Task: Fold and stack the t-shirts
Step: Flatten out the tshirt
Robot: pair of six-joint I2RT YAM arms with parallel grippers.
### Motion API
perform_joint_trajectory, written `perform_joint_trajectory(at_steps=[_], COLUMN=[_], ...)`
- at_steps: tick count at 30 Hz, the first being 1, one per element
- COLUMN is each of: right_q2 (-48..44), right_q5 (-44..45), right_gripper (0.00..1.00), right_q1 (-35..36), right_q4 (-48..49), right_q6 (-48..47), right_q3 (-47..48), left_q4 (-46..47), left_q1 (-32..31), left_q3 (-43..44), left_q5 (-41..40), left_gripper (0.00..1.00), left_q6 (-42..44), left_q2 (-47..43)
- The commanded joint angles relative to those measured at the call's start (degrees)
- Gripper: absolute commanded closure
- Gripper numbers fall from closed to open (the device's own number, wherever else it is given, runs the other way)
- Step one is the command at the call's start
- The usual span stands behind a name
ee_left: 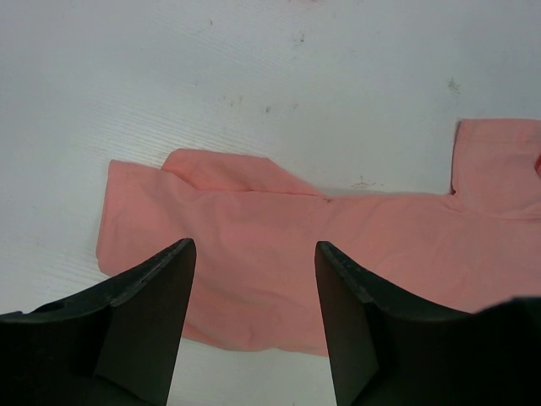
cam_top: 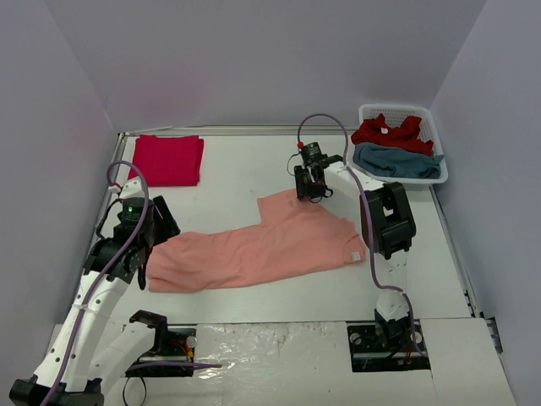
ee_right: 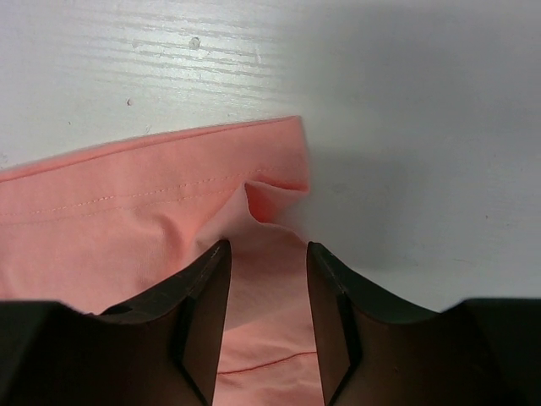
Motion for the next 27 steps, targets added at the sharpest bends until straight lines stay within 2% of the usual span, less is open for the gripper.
perform_joint_trajectory(at_steps=[1, 13, 27], right_q2=[-0.4, 3.6, 1.8], right_q5=[0.2, -5.5, -7.0], right_gripper=[0.62, 0.63, 1.0], right_q1=[-0.8, -2.6, -2.4], right_q4=[-1.9, -1.1, -0.2], right_q6=[0.4, 0.3, -0.2], right_q3=[2.6, 2.8, -0.1], left_q4=[1.3, 1.6, 2.0], left_q1=[0.3, 0.3, 0.3], left_q3=[0.0, 0.1, -0.1], left_q5=[0.2, 0.6, 0.8], left_gripper=[0.43, 0.43, 0.43], left_q6=[0.0, 0.0, 0.0], left_q2=[-0.5, -0.1, 0.3])
